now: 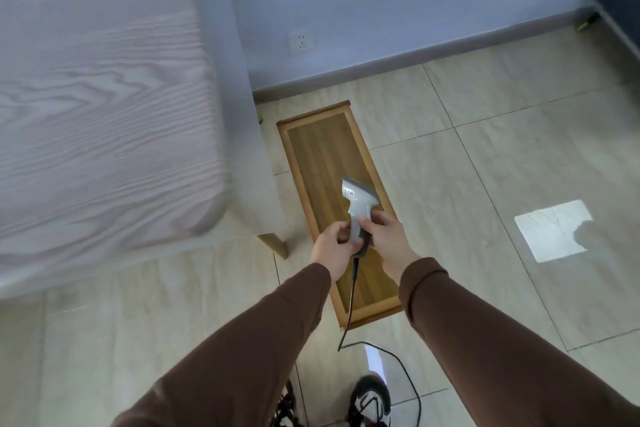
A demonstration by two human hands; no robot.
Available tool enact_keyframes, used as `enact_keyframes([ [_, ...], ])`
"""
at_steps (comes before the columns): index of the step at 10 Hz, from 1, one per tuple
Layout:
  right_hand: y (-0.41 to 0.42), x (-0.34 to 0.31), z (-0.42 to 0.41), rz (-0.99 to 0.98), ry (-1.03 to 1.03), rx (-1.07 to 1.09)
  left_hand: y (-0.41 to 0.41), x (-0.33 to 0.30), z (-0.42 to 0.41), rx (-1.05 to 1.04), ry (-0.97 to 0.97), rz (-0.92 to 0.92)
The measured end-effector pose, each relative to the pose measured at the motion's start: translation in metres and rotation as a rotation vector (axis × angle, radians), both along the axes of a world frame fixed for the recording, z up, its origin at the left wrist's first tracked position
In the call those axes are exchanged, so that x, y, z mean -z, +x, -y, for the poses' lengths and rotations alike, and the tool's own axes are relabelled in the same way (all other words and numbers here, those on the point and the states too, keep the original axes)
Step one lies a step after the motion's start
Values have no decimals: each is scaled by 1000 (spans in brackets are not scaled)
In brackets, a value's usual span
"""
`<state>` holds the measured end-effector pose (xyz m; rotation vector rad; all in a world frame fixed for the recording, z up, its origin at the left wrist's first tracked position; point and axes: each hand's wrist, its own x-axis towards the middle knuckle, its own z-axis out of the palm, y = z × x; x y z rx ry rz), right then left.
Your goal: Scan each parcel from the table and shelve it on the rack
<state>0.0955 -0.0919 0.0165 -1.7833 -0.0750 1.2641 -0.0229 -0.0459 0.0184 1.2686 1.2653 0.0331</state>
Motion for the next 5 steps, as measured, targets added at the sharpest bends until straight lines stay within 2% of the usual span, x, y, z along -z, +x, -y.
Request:
enact_keyframes([
  [3,1,36,-9,155,-33,-12,3,37,-9,61,167,-114],
  [4,-2,29,-10,187,-69,-26,2,27,-10,134,214,-178],
  [5,-7,14,-9,185,-88,-24,-1,9,-10,100,191,-188],
])
